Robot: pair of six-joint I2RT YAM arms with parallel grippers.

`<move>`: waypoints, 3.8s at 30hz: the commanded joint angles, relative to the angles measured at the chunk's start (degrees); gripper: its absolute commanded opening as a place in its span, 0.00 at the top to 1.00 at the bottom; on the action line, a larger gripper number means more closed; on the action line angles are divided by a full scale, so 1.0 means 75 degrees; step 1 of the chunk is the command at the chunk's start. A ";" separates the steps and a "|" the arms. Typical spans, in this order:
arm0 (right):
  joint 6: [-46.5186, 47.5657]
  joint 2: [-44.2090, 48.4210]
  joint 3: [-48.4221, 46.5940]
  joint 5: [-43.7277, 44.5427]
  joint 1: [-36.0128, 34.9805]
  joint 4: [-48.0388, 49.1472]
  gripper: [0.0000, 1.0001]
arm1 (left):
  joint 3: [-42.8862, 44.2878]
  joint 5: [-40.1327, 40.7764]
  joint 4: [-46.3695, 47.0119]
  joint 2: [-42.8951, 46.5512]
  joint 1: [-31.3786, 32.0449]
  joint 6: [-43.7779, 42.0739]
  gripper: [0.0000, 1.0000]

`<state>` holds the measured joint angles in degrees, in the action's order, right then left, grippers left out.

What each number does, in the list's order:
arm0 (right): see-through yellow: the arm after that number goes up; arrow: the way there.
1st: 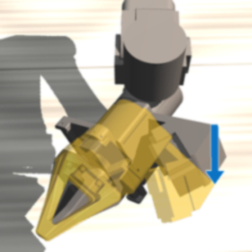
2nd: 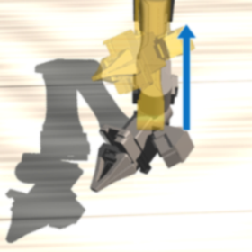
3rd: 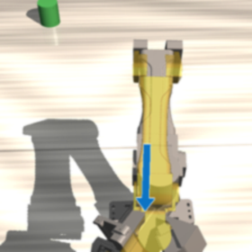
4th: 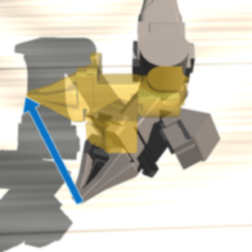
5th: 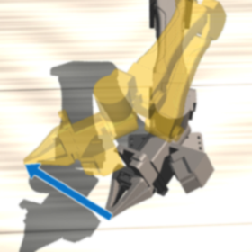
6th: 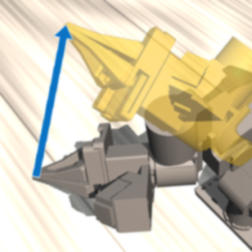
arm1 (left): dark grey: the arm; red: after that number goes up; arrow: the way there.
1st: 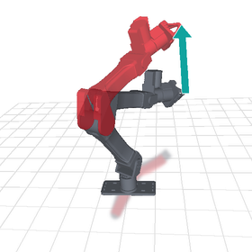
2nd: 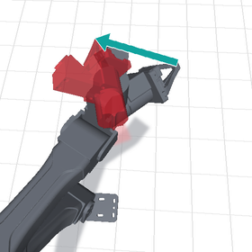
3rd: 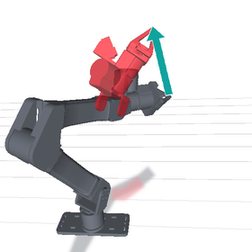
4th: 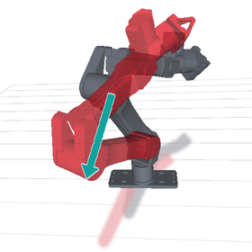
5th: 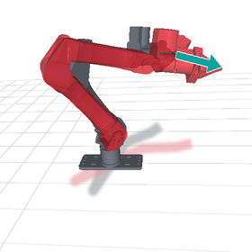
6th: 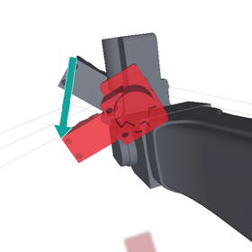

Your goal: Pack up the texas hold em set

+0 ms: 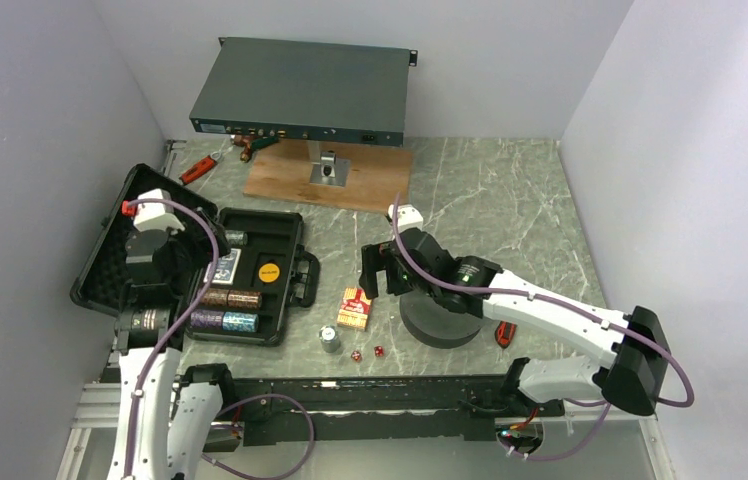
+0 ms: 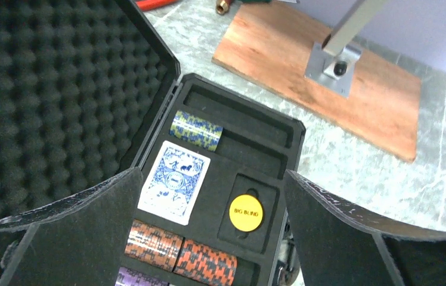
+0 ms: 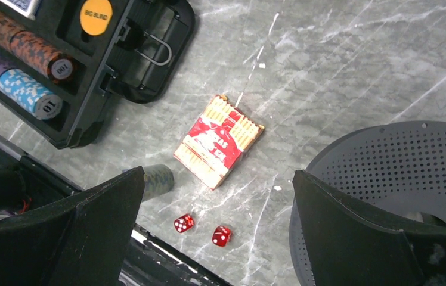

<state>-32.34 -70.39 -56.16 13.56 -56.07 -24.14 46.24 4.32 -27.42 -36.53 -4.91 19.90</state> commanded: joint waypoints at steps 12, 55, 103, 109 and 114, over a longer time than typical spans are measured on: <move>-0.2540 -0.1470 -0.0201 0.1321 -0.0003 -0.0448 0.00 | -0.0230 -0.0322 0.0132 0.0688 0.0173 -0.0806 0.09; -0.3986 -0.5181 -0.2898 0.0539 -0.0152 -0.2071 0.00 | -0.0025 0.0802 -0.0375 0.0812 0.1726 -0.0967 0.05; -0.3383 -0.5918 -0.3547 0.0521 -0.0211 -0.2215 0.40 | -0.0095 0.0879 -0.0299 0.0715 0.1978 -0.1120 0.04; -0.2791 -0.5290 -0.3275 0.0723 -0.0211 -0.1488 0.45 | -0.0089 0.0574 -0.0267 0.0575 0.1978 -0.1164 0.04; -0.2350 -0.4613 -0.3048 0.0959 -0.0199 -0.1141 0.46 | -0.0124 0.0073 -0.0123 0.0515 0.1978 -0.1295 0.04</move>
<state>-53.78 -112.29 -79.33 17.65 -57.49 -37.01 43.53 8.49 -31.03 -32.36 9.65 12.08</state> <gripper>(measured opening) 0.689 0.963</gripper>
